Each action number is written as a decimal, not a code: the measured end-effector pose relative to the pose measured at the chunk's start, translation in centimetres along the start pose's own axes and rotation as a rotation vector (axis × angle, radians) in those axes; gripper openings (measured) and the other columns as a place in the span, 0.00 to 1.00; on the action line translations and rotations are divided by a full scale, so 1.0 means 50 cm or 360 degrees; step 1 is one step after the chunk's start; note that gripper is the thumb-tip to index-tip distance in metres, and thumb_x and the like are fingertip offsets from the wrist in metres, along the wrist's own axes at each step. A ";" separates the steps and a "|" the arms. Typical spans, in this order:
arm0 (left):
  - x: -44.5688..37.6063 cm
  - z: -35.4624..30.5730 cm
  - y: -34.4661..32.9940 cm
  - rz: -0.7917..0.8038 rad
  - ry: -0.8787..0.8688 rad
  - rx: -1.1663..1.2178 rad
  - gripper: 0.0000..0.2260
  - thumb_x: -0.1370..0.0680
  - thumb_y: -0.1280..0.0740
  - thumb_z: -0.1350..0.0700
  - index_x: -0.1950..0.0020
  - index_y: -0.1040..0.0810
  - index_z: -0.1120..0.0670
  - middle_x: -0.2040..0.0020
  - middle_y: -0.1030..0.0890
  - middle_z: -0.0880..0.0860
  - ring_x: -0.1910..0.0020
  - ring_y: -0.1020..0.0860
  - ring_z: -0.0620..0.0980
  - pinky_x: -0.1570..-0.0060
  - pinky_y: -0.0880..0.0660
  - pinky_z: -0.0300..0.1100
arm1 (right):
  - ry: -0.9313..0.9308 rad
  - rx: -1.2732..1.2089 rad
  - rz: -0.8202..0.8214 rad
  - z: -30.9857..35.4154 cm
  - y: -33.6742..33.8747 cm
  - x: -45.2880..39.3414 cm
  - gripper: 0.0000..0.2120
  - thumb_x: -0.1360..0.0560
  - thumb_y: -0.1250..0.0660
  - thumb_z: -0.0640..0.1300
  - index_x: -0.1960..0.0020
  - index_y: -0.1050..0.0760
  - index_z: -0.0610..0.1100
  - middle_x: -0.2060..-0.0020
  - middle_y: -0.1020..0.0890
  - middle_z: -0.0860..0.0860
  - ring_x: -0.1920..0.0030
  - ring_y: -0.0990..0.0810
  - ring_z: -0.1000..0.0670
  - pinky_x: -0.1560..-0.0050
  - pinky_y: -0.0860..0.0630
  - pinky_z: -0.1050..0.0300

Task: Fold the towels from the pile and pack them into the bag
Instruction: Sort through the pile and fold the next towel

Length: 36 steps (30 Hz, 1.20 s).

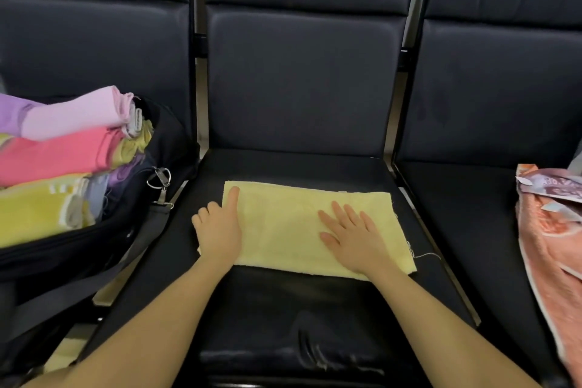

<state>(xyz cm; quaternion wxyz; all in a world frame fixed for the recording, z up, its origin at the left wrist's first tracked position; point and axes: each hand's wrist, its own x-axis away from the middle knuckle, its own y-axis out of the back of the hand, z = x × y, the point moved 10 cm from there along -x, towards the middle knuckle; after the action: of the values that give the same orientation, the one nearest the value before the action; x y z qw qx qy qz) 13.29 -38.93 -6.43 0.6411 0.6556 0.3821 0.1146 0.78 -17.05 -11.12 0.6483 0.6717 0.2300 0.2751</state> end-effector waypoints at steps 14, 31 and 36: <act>0.027 -0.048 0.200 -0.0237 -0.0393 0.1094 0.12 0.22 0.33 0.58 0.39 0.25 0.54 0.47 0.21 0.51 0.49 0.24 0.54 0.50 0.27 0.47 | 0.0125 -0.0632 0.0192 0.129 -0.028 0.036 0.25 0.18 0.52 0.58 0.23 0.48 0.56 0.22 0.52 0.56 0.23 0.54 0.52 0.25 0.59 0.51; 0.129 -0.256 0.051 0.0563 -0.0342 0.1189 0.13 0.17 0.47 0.52 0.36 0.27 0.49 0.40 0.26 0.48 0.40 0.28 0.48 0.41 0.35 0.41 | -0.0281 -0.1058 -0.0641 -0.065 0.127 0.171 0.14 0.19 0.42 0.48 0.37 0.25 0.48 0.40 0.23 0.52 0.39 0.26 0.51 0.32 0.38 0.49; 0.181 -0.187 -0.082 0.1121 -0.0533 0.0233 0.23 0.17 0.57 0.46 0.21 0.52 0.46 0.21 0.58 0.48 0.23 0.58 0.52 0.26 0.56 0.53 | 0.0094 -0.0475 -0.0130 0.041 0.070 0.130 0.22 0.18 0.49 0.56 0.26 0.37 0.53 0.26 0.36 0.54 0.26 0.40 0.53 0.27 0.50 0.52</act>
<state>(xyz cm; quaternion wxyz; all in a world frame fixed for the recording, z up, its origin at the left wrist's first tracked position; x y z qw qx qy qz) 12.01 -26.48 -11.90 0.5676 0.8002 0.0312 0.1913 6.82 -14.41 -7.19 0.7445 0.5495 0.2328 0.2992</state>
